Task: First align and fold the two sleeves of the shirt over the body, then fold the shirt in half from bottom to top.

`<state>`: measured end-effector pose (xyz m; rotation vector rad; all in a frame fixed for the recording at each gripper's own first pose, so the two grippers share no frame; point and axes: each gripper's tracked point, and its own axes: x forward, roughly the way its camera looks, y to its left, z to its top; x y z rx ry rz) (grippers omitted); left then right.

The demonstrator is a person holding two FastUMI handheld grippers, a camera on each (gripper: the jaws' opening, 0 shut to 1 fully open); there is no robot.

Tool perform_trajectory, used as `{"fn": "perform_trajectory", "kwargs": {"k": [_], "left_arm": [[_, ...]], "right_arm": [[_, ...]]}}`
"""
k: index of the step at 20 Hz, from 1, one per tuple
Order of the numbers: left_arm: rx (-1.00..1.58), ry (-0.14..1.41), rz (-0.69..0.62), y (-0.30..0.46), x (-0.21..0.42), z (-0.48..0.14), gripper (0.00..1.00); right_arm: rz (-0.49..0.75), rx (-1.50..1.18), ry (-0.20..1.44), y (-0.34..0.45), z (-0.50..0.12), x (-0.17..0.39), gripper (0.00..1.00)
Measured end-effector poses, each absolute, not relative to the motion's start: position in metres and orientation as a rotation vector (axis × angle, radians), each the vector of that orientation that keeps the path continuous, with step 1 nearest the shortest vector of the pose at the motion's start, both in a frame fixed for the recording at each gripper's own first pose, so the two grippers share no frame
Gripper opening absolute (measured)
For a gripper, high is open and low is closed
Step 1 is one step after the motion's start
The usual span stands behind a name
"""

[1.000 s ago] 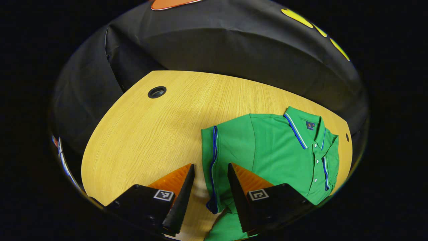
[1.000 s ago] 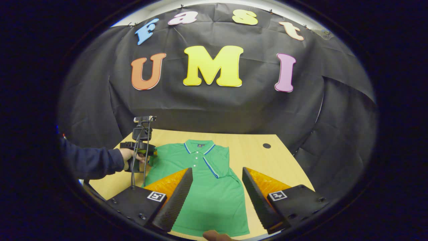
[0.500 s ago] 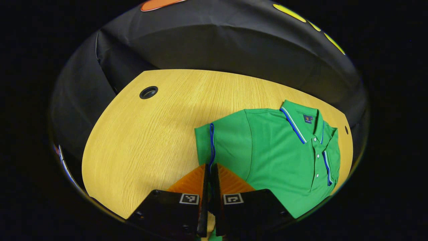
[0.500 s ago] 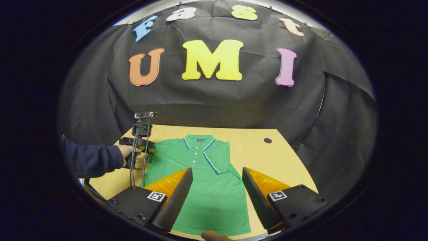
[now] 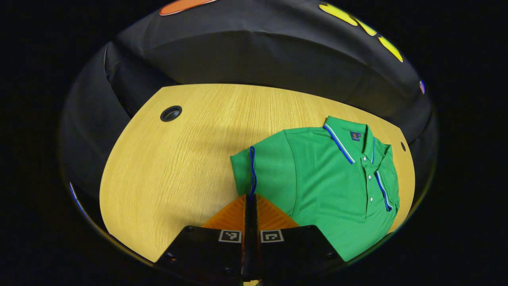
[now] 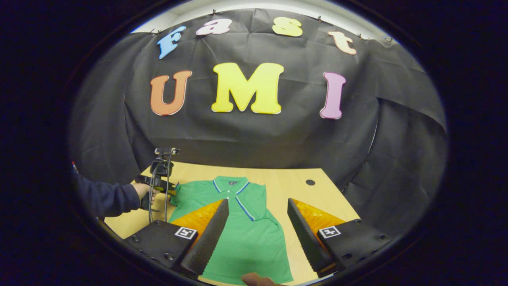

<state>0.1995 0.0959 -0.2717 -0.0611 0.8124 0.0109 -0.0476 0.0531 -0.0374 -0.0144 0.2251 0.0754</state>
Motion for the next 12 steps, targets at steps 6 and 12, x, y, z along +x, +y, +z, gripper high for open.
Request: {"fn": "perform_trajectory", "kwargs": {"k": [6,12], "left_arm": [[0.115,0.709,-0.106,0.060,0.213,-0.216,0.03],[0.319,0.697,-0.243,0.004,0.213,-0.225,0.04]], "right_arm": [[0.055,0.020,0.137,0.050,-0.001,-0.063,0.95],[-0.045,0.066,0.128,0.019,-0.004,-0.073,0.89]]}}
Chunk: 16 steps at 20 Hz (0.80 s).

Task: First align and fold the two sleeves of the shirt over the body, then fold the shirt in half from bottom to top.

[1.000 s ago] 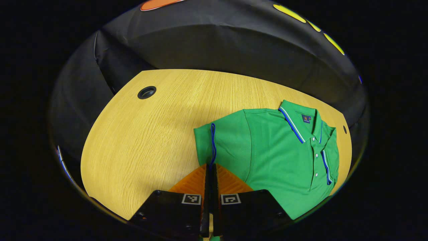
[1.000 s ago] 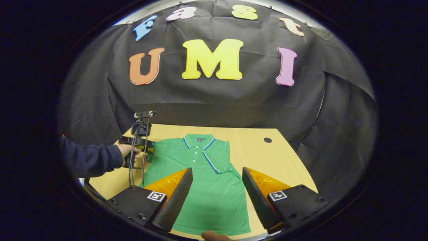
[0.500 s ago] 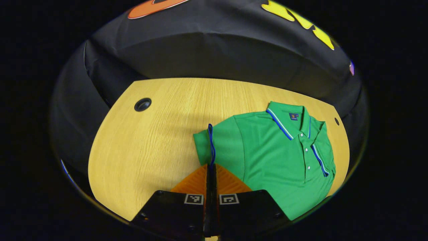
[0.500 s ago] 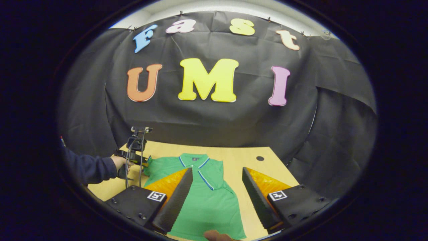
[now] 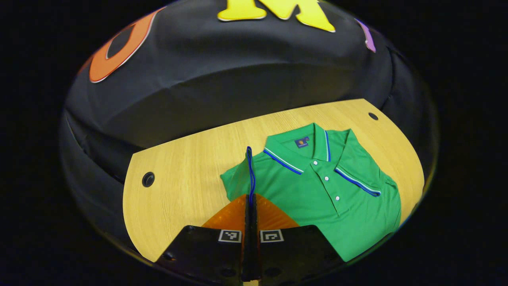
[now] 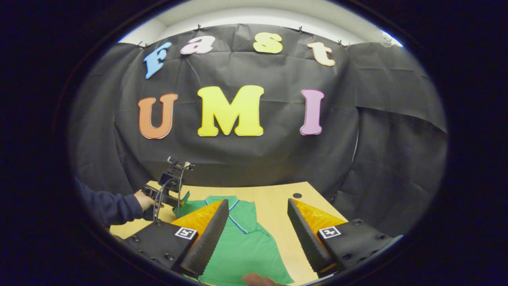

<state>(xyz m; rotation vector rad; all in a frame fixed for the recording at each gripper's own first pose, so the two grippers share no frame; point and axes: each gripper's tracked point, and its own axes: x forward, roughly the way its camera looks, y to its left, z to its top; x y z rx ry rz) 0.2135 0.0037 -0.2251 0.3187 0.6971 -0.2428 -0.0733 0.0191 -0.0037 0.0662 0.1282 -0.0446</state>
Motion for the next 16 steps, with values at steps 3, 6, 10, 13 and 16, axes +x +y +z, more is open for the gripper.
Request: {"fn": "perform_trajectory", "kwargs": {"k": [3,6,10,13,16], "left_arm": [[0.476,0.698,-0.286,-0.007,0.209,-0.240,0.03],[0.521,0.704,-0.308,-0.020,0.207,-0.257,0.03],[0.434,0.752,-0.375,-0.043,0.195,-0.273,0.12],[0.372,0.725,-0.347,-0.042,0.191,-0.267,0.54],[0.326,0.654,-0.293,-0.034,0.184,-0.238,0.88]], "right_arm": [[-0.092,0.086,0.139,0.003,-0.013,-0.083,0.95],[-0.142,0.096,0.164,-0.012,-0.027,-0.095,0.95],[-0.186,0.099,0.208,-0.022,-0.048,-0.105,0.89],[-0.175,0.092,0.208,-0.018,-0.050,-0.102,0.89],[-0.116,0.056,0.193,-0.011,-0.041,-0.089,0.89]]}}
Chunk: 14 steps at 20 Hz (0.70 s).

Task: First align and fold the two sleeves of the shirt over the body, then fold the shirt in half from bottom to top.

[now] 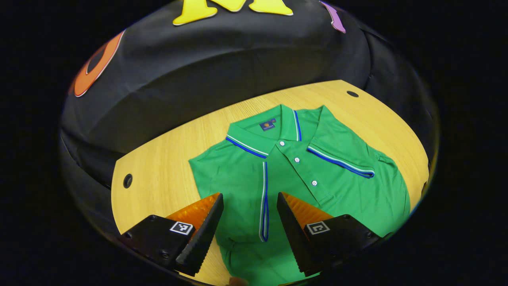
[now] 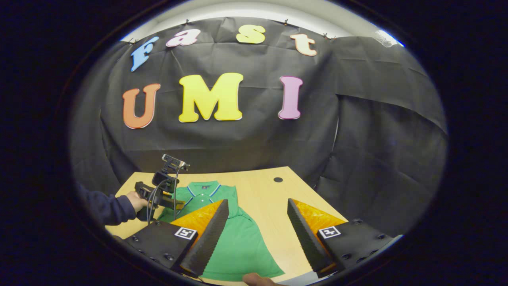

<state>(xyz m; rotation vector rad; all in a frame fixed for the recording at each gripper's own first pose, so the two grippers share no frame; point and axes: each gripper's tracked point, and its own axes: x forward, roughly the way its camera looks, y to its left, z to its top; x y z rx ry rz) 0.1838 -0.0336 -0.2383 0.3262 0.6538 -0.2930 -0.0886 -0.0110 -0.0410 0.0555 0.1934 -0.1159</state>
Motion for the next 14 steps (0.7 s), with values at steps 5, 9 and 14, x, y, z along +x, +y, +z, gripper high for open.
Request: {"fn": "perform_trajectory", "kwargs": {"k": [5,9,14], "left_arm": [[0.193,0.629,-0.184,-0.005,0.138,-0.206,0.96],[0.072,0.640,-0.104,0.021,0.097,-0.196,0.96],[0.025,0.715,-0.042,0.053,0.036,-0.221,1.00]], "right_arm": [[-0.014,0.033,0.220,0.000,-0.050,-0.054,0.95],[0.065,-0.009,0.265,0.005,-0.077,-0.036,0.95],[0.090,-0.039,0.423,0.000,-0.145,-0.033,0.95]]}}
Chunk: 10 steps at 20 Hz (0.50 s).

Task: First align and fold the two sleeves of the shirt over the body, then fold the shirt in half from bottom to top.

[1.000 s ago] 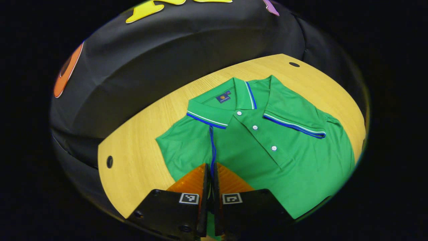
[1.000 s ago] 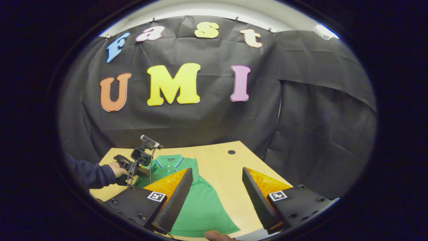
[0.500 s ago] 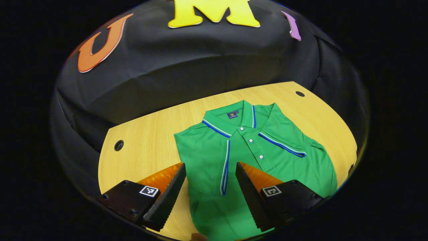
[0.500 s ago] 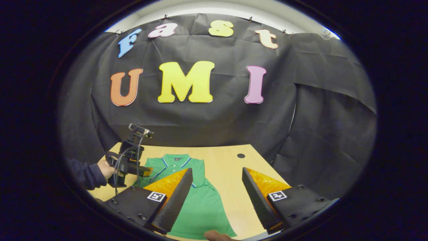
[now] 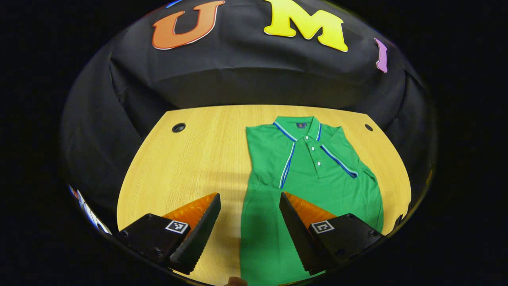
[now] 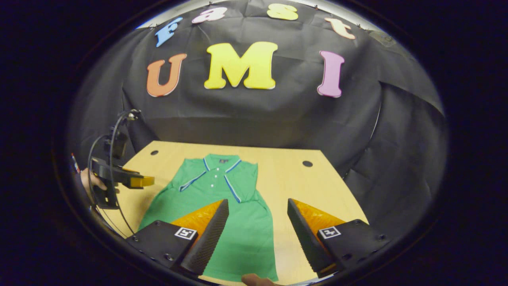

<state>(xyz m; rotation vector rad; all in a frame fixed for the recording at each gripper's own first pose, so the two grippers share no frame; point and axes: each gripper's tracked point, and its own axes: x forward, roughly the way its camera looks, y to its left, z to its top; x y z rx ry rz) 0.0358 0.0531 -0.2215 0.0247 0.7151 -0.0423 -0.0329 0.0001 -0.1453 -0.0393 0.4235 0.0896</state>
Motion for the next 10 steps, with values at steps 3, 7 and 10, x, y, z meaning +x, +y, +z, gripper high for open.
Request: {"fn": "perform_trajectory", "kwargs": {"k": [3,7,10], "left_arm": [[-0.024,0.808,-0.033,0.058,-0.007,-0.255,0.96],[-0.020,0.973,-0.032,0.062,-0.079,-0.302,1.00],[-0.039,1.082,-0.041,0.061,-0.132,-0.320,0.97]], "right_arm": [[0.085,-0.046,0.551,-0.009,-0.193,-0.044,0.95],[0.099,-0.068,0.729,-0.021,-0.261,-0.073,0.95],[0.085,-0.083,0.858,-0.037,-0.308,-0.103,0.95]]}}
